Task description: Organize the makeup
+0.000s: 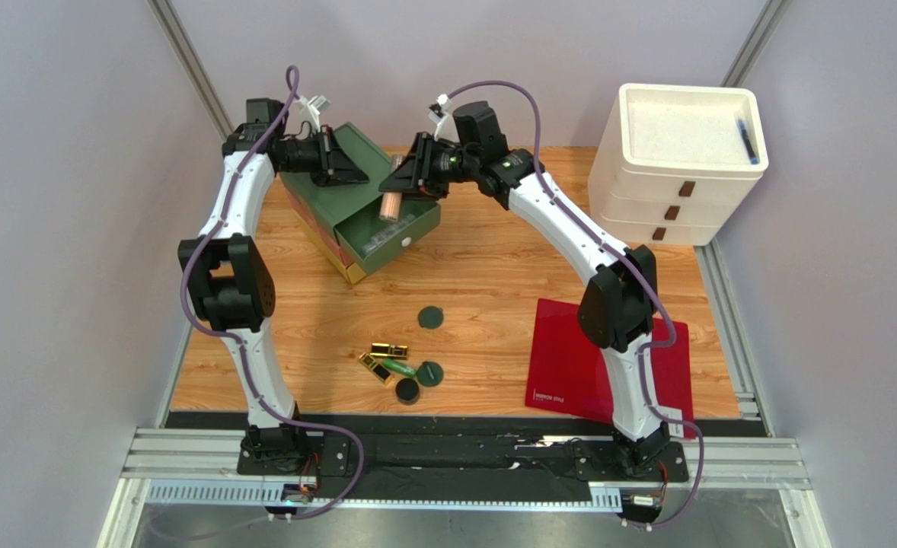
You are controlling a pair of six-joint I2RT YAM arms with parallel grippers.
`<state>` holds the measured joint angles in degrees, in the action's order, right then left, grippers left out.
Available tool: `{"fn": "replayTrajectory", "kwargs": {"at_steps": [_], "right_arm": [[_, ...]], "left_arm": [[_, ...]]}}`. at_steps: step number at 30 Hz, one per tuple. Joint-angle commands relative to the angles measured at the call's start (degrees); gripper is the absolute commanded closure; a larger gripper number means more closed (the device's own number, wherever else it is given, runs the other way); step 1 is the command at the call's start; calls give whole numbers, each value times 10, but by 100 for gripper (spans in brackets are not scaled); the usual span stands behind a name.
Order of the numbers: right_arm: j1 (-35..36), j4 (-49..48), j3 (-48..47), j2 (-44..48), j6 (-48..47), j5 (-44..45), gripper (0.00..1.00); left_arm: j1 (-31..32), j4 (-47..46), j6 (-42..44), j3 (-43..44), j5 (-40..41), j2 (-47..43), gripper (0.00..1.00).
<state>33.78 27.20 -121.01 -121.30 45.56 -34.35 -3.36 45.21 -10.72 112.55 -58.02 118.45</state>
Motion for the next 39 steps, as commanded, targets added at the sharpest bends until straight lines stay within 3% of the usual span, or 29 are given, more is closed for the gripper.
{"fn": "replayTrajectory", "kwargs": {"at_steps": [1,3,4,7,9,15,22,26,29,30,33,39], "right_arm": [[4,-4,-63,-4,27,-23,95],[7,7,-61,-6,23,-17,83],[8,18,-62,-7,22,-11,69],[13,39,-65,-8,14,1,49],[16,49,-67,-9,7,5,42],[19,57,-72,-11,2,3,34],[18,59,-74,8,-21,30,33],[16,77,-67,25,-47,44,44],[15,91,-39,61,-85,67,61],[12,95,-28,77,-94,74,80],[6,107,14,101,-106,81,100],[2,148,75,132,-158,26,100]], "left_arm": [[4,71,46,-35,145,68,100],[4,71,45,-34,144,69,100],[5,71,46,-35,144,69,100],[4,71,47,-35,145,69,100],[4,71,47,-34,145,70,100],[4,73,46,-30,146,70,100],[3,77,47,-23,148,70,100],[4,79,47,-22,148,70,100],[4,80,47,-18,149,70,100],[4,80,47,-18,149,71,100],[3,83,50,-17,149,71,100],[3,87,52,-15,150,72,100]]}}
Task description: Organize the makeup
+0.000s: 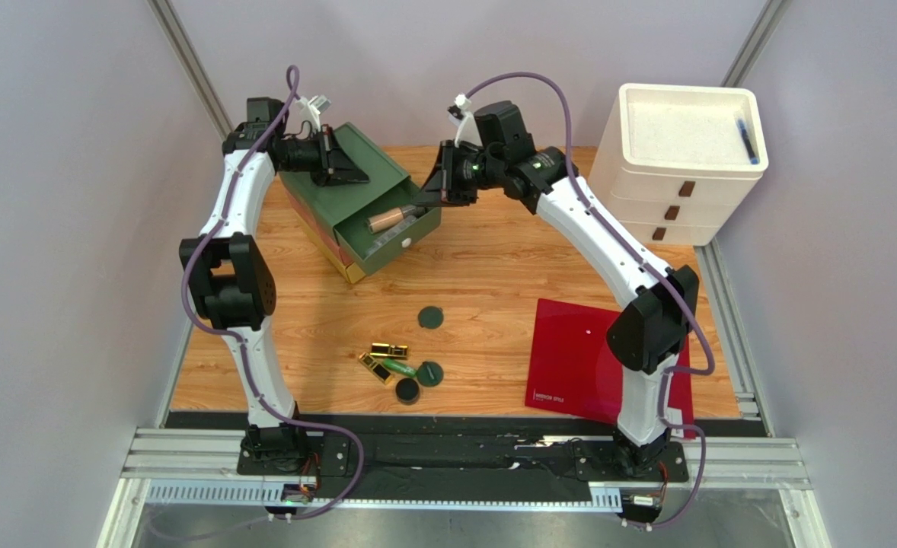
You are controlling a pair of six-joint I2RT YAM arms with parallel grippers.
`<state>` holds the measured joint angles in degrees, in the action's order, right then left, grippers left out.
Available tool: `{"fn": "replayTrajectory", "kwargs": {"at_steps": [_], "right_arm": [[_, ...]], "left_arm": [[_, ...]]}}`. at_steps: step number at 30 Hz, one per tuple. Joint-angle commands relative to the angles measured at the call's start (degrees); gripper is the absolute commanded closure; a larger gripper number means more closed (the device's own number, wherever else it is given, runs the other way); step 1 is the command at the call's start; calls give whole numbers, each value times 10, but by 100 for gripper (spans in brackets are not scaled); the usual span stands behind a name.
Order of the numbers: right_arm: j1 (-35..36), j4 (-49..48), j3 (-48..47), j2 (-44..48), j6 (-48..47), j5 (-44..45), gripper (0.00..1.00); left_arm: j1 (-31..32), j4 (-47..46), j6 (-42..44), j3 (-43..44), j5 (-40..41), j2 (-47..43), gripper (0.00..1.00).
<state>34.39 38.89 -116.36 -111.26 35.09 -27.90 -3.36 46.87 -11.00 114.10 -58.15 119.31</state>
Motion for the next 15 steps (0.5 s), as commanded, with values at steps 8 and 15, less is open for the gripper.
{"fn": "replayTrajectory", "kwargs": {"at_steps": [8,15], "right_arm": [[23,187,21,-22,-176,-30,100],[65,196,-24,-80,-174,75,100]], "left_arm": [[3,72,58,-31,150,64,100],[3,74,63,-38,152,60,100]]}}
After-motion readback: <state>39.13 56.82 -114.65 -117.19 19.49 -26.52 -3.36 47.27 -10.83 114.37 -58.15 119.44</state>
